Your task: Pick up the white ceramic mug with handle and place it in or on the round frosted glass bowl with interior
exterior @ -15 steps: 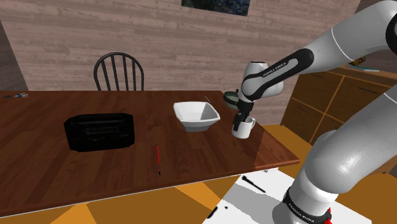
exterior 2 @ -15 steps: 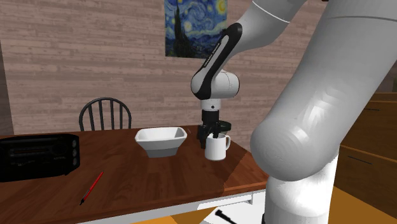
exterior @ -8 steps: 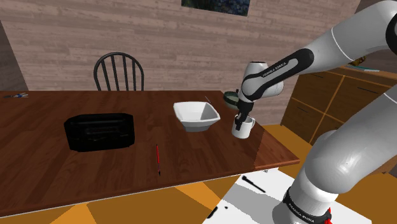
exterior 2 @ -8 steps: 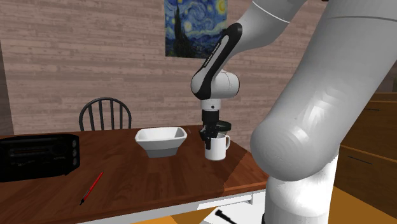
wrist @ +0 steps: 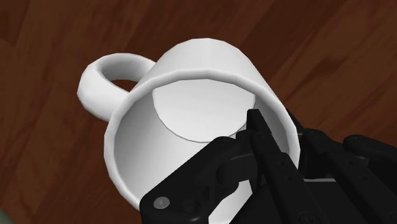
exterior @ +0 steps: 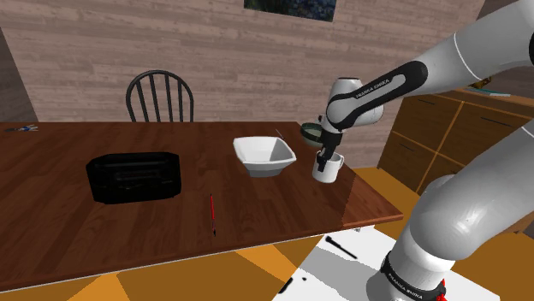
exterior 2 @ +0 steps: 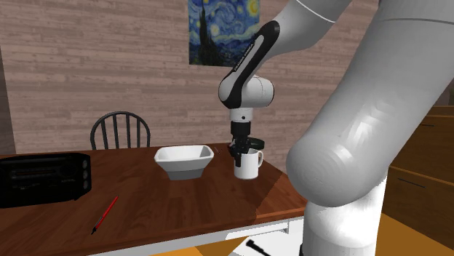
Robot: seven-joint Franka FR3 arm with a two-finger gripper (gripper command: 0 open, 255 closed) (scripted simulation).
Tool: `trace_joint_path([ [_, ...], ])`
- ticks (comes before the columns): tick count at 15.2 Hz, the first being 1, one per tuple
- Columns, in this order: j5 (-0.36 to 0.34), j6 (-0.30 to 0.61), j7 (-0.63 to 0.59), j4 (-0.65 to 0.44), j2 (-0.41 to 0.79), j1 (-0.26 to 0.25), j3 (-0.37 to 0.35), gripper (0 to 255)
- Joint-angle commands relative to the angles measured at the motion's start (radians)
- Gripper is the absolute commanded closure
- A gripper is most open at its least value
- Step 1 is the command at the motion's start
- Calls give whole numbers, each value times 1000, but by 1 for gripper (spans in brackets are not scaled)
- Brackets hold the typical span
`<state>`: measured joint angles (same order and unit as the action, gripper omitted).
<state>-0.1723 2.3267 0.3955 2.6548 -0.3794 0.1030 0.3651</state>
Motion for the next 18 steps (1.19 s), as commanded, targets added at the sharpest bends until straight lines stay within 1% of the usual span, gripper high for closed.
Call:
trace_joint_path([
  [1, -2, -32, -3, -12, -20, 2, -6, 255],
  [18, 5, -296, -12, -162, -135, 4, -46, 255],
])
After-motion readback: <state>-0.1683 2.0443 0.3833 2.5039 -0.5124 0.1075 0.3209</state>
